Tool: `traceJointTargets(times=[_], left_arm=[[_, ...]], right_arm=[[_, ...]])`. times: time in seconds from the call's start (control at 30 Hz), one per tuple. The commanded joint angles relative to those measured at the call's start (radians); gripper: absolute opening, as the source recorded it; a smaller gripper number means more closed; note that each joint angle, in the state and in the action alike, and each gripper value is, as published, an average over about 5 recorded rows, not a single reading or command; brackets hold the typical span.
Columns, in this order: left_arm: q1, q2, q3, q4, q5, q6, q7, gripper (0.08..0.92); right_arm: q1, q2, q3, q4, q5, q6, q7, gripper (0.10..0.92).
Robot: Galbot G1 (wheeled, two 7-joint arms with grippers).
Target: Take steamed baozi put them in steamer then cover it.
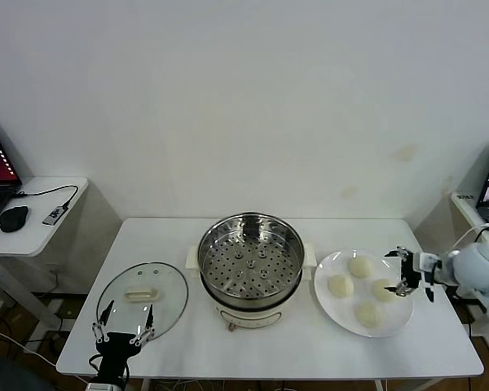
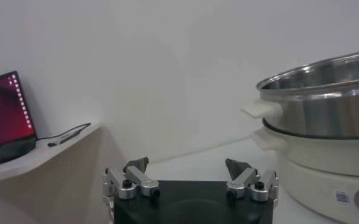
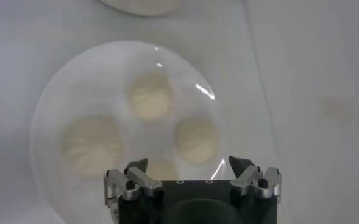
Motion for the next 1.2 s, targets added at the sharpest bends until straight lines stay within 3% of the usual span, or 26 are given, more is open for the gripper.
traceJointTargets(times=[0.03,0.47,0.8,1.2], left_arm=[[-0.002,-0.005,-0.009,0.014,0.016,-0.009,-0.003,0.823],[0.001,-0.006,-0.015,0.024,0.03,-0.021,-0.004,0.823],[0.001,-0.002,-0.019,0.027,0.031,-0.023,-0.004,0.823],[0.002,-0.003,-0.027,0.027,0.033,-0.025,-0.005,0.823]], right_arm=[[0.36,0.064,-0.383,-0.21,0.007,0.008,-0.096,0.823],[0.371,0.225,-0.401,-0.347,-0.051,-0.003,-0.044,0.823],[0.357,0.258,-0.405,-0.376,-0.065,-0.015,-0.018,0.822],[0.341,0.289,-0.384,-0.418,-0.095,-0.017,0.005,0.742]])
